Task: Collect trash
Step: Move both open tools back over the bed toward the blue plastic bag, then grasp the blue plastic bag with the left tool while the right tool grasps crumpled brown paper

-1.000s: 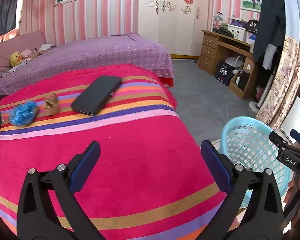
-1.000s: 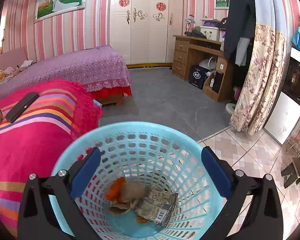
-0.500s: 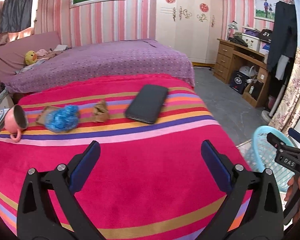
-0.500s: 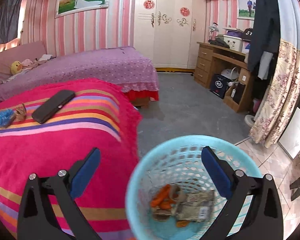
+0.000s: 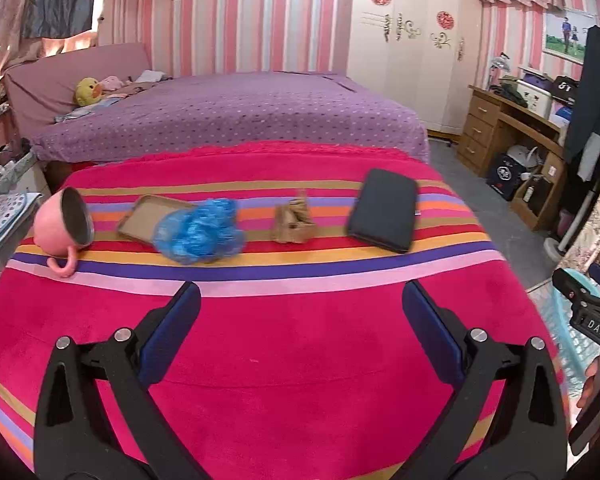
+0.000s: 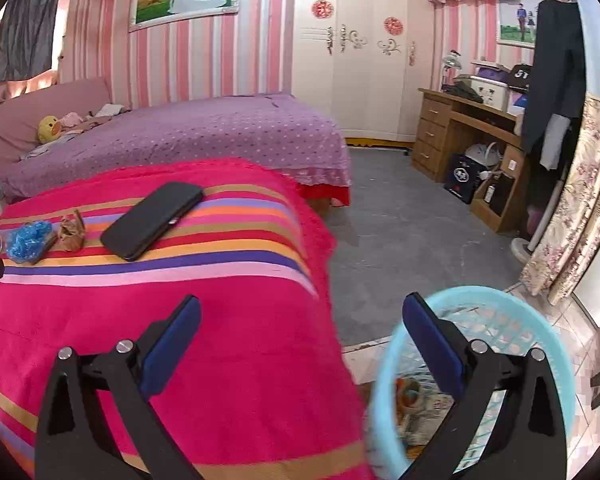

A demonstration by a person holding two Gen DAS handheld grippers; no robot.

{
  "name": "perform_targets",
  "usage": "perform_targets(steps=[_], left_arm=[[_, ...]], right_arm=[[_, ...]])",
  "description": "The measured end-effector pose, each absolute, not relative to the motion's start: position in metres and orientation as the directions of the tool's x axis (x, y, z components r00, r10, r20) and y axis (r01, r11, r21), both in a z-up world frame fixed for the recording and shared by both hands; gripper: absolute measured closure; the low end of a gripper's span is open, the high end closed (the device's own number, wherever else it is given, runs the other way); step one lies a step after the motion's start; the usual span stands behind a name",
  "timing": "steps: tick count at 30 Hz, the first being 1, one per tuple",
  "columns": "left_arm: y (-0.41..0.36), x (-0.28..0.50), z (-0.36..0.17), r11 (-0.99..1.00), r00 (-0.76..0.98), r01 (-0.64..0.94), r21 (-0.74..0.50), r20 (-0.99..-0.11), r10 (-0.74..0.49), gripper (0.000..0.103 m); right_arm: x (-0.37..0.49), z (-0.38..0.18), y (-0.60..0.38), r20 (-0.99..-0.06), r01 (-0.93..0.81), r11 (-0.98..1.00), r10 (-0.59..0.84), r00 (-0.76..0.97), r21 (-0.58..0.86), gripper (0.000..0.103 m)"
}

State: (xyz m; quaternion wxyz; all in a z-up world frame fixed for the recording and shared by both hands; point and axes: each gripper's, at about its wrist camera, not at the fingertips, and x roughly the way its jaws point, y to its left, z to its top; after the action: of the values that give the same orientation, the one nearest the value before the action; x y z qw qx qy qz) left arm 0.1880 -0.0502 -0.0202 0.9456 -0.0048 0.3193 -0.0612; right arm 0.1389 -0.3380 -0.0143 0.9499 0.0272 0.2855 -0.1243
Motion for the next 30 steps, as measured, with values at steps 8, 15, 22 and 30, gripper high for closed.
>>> perform_targets(steps=[8,15,22,30], left_arm=[[0.001,0.212,-0.024,0.995,0.775,0.038,-0.094,-0.626,-0.089,0.006],[0.037,0.230,-0.034,0.994,0.757,-0.029,-0.104,-0.652,-0.046,0.006],[0.050,0.244,-0.041,0.996,0.744,-0.024,-0.087,-0.667,-0.040,0.006],[0.031,0.273,-0.051,0.997,0.730,0.043,-0.065,-0.679,-0.076,0.006]], right_arm=[[0.173,-0.014,-0.294,-0.561,0.185,0.982,-0.175,0.809,-0.038,0.005],[0.207,-0.013,-0.264,-0.583,0.133,0.988,-0.152,0.798,-0.076,0.005],[0.223,-0.023,-0.255,-0.599,0.115,0.988,-0.151,0.787,-0.098,0.005],[0.240,-0.029,-0.264,-0.615,0.153,0.980,-0.197,0.763,-0.124,0.005]])
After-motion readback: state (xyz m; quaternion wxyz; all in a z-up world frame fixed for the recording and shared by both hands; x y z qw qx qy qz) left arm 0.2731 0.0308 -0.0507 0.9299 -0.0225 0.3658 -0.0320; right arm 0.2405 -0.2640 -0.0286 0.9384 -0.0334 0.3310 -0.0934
